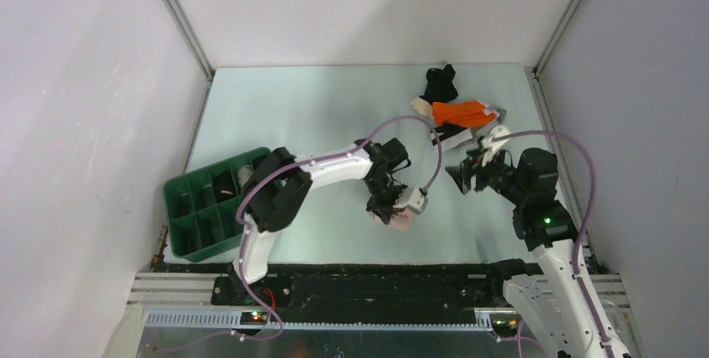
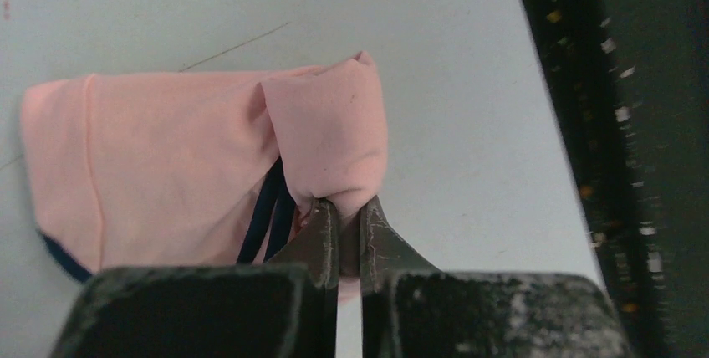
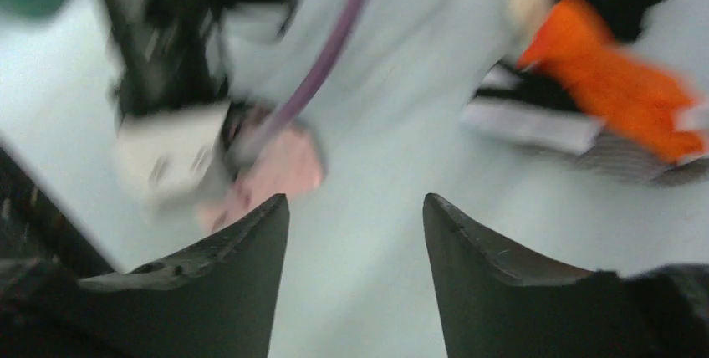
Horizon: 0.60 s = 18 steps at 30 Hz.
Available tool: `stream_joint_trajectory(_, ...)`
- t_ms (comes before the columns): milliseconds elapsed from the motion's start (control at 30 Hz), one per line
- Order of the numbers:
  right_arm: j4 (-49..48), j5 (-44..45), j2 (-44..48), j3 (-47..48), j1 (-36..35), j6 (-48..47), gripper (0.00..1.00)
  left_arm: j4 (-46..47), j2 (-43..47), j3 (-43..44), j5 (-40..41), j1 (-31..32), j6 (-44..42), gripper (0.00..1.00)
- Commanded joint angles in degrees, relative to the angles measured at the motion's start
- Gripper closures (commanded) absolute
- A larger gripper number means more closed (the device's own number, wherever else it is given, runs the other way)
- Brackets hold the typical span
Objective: Roll the underwear
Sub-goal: Roll the underwear to the center of the board.
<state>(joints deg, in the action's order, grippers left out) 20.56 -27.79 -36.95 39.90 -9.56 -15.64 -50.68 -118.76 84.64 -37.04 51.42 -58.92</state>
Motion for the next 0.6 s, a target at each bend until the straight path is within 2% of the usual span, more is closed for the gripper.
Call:
stream_joint_trajectory(0,21.38,-12.95,6.71,-4.29,1.0,-18.64,0.39,-19.86,-12.01,3.11,-16.3,-1.52,5.39,1.0)
stream_joint_trajectory(67,20.04,-15.44,8.35,-5.34,-1.98,-23.13,0.41,-21.01,-14.95,4.78,-20.19,-3.07,7.9,1.0)
stream_joint_trajectory(100,19.21,-13.71,7.48,-5.44,-3.9,-24.4,0.44,-22.0,-15.73,5.29,-23.13,-3.51,8.58,1.0)
stream_joint_trajectory(200,16.05,-6.29,3.0,-6.34,-17.55,-28.84,0.46,-25.32,-20.43,8.17,-28.75,-5.25,10.89,0.98)
stream_joint_trajectory(333,6.01,0.89,-5.28,-9.14,-29.52,-29.81,0.44,-31.99,-24.23,11.53,-32.98,-5.7,8.35,0.98)
stream_joint_trajectory(433,-0.17,1.61,-13.58,-9.15,-33.38,-29.63,0.43,-29.31,-24.91,11.88,-33.05,-5.84,13.2,0.97)
stream_joint_trajectory(567,-5.17,0.89,-18.43,-9.47,-36.08,-29.44,0.4,-26.3,-25.39,12.17,-32.08,-6.31,18.07,0.97)
